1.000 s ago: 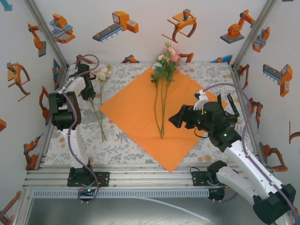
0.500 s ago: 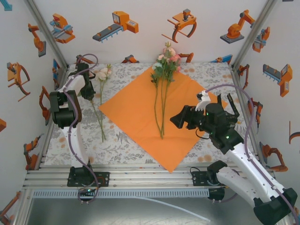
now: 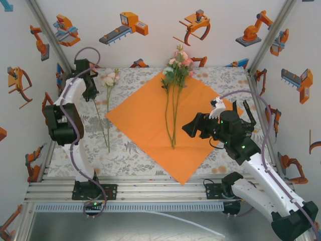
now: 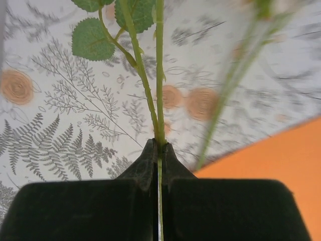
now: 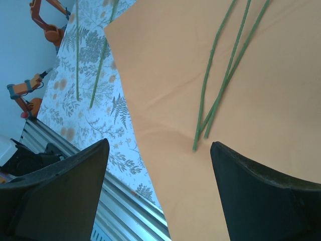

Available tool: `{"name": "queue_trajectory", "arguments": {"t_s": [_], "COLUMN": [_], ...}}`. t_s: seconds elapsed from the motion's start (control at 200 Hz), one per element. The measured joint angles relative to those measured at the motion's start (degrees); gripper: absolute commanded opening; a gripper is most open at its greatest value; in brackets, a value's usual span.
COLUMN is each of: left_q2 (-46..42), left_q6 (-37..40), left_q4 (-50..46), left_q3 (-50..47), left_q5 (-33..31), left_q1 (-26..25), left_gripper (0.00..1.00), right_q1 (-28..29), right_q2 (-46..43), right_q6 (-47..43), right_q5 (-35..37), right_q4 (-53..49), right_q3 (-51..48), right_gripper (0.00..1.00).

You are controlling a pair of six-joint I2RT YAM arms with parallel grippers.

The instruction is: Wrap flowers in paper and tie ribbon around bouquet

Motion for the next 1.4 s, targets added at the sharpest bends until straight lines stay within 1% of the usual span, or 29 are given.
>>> {"name": "queue_trajectory", "arguments": {"t_s": [0.06,0.13,0.23,0.3,0.39,0.526,0.646,0.816,1.041,1.237,1.402], "left_q2": [-4.5,-8.8,-10.0,-7.9,-2.1,9.2,17.9,23.6,26.3,26.6,26.6], "left_q6": [-0.3,-1.2,-3.6,-5.8,-9.0,-15.0,-19.0,-22.3,-24.3,-26.2,-27.4], "left_q4": [2.0,5.4,9.7,12.3,14.7,15.6,14.0,12.0,10.4,11.5,14.9], "left_q3": [0.0,0.2,3.0,6.0,11.3,20.1,26.0,27.5,27.6,26.1,18.8], "left_q5": [1.6,3.6,7.1,9.2,11.6,14.7,15.4,15.4,15.4,16.2,16.9], "left_q1": [-1.6,-5.0,-11.6,-16.5,-22.1,-26.9,-29.2,-31.1,-31.4,-31.6,-32.4], "left_gripper": [0.00,0.00,0.00,0.00,0.00,0.00,0.00,0.00,0.00,0.00,0.14], "right_q1": [0.0,0.0,0.0,0.0,0.0,0.0,0.0,0.0,0.0,0.0,0.0], "right_q2": [0.3,0.8,1.3,1.5,1.3,-0.1,-1.4,-1.7,-1.9,-1.9,-2.0], "right_q6": [0.0,0.0,0.0,0.0,0.0,0.0,0.0,-0.1,-0.5,-0.4,-0.4], "right_q5": [0.0,0.0,0.0,0.0,0.0,0.4,0.8,1.3,1.5,1.6,1.6], "right_q4": [0.0,0.0,0.0,0.0,0.0,-0.9,-1.4,-2.0,-2.4,-2.4,-2.4], "right_q3": [0.0,0.0,0.0,0.0,0.0,0.0,0.0,0.0,0.0,0.0,-0.1], "right_gripper": [0.74,0.74,0.74,0.74,0.75,0.74,0.74,0.74,0.74,0.74,0.74]}}
